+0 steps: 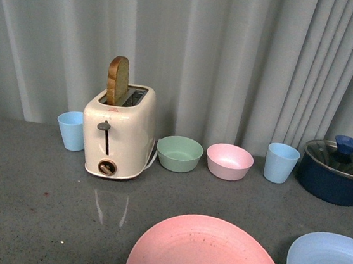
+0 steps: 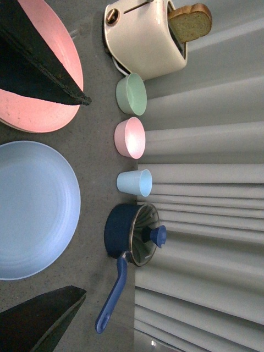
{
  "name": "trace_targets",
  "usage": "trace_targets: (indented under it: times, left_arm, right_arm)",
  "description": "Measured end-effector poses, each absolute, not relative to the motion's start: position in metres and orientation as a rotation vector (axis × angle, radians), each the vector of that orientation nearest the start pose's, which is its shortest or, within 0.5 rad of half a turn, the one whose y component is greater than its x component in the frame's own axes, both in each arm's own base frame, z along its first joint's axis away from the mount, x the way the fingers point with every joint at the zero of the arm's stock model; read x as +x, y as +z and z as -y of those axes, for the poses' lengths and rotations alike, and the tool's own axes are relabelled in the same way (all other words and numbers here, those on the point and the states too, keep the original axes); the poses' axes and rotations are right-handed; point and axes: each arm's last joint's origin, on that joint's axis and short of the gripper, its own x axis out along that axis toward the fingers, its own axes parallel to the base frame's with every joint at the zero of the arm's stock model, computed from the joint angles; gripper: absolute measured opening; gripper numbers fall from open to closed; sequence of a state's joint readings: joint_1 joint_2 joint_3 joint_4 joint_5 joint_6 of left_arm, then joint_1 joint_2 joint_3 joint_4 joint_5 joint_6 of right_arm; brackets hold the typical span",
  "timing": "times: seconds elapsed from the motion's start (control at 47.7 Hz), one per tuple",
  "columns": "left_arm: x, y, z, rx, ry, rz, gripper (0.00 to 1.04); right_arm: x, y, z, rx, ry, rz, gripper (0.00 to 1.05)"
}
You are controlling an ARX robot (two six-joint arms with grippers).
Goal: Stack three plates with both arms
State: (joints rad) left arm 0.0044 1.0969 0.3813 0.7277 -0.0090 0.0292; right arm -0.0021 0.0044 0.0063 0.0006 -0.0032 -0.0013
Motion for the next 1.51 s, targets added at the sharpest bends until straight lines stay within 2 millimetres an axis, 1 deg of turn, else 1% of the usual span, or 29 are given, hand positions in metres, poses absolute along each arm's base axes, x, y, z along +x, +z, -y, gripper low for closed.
trace_targets:
  times: [0.105,0.189,0.315,0.692,0.839,0.902,1.217,1.51]
  left_arm:
    - [0.208,0.208,0.0,0.017,0.0,-0.023,0.2]
    - [0.195,0.202,0.0,0.012,-0.001,-0.014,0.03]
    - [0.178,0.193,0.0,0.003,0.002,-0.007,0.04]
    - [0.147,0.177,0.0,0.002,0.0,-0.009,0.04]
    - [0.139,0.175,0.0,0.002,0.0,-0.006,0.04]
    - [0.137,0.171,0.0,0.002,0.0,0.001,0.04]
    - [0.126,0.176,0.0,0.0,0.0,0.03,0.04]
    - [0.117,0.176,0.0,-0.001,0.0,0.031,0.04]
  right_arm:
    - [0.098,0.165,0.0,-0.001,0.0,0.002,0.97]
    - [0.098,0.165,0.0,-0.001,-0.002,0.002,0.97]
    - [0.098,0.165,0.0,-0.001,-0.001,0.002,0.97]
    - [0.098,0.165,0.0,-0.001,-0.001,0.002,0.97]
    - [0.098,0.165,0.0,-0.001,-0.001,0.002,0.97]
    - [0.098,0.165,0.0,-0.001,-0.001,0.002,0.97]
    - [0.098,0.165,0.0,-0.001,-0.002,0.002,0.97]
    - [0.098,0.165,0.0,-0.001,-0.001,0.002,0.97]
